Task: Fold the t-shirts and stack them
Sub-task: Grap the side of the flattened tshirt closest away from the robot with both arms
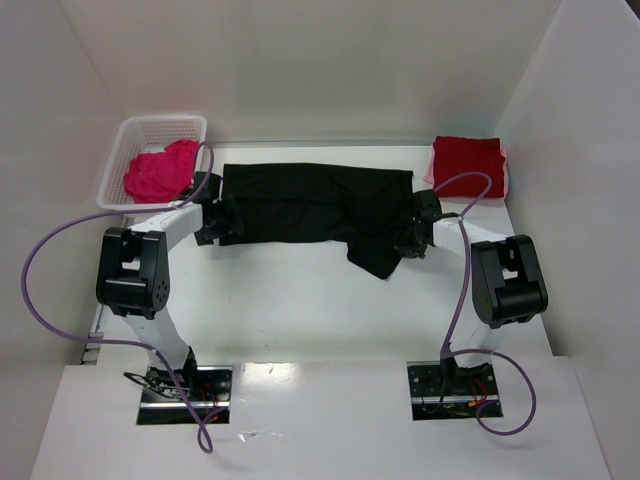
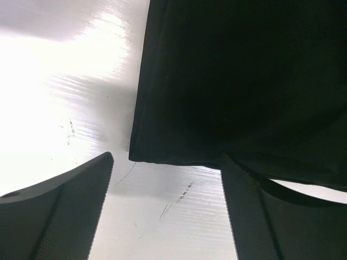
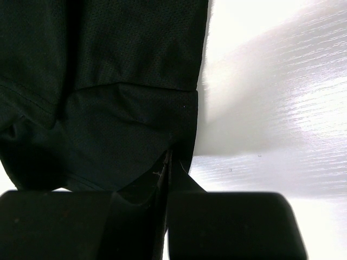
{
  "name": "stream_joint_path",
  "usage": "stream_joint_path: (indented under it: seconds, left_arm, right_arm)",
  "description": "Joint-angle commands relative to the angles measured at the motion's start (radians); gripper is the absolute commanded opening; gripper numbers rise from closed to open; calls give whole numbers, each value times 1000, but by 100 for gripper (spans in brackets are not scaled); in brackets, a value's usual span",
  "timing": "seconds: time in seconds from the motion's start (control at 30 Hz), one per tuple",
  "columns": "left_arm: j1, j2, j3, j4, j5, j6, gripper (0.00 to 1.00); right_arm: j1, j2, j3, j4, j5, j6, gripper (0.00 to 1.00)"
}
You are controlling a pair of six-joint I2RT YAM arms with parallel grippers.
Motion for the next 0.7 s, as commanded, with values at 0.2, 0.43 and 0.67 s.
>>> stream_joint_path:
  seconds: [0.2, 0.43, 0.67]
  left_arm:
    - [8, 13, 5, 19, 6, 21, 62]
    - [8, 23, 5, 19, -14, 21, 54]
    - [8, 33, 5, 9, -36, 12, 52]
  right_arm:
    - [7, -35, -7, 33, 34, 7, 0]
    - [7, -35, -7, 33, 43, 7, 0]
    - [7, -35, -7, 33, 43, 7, 0]
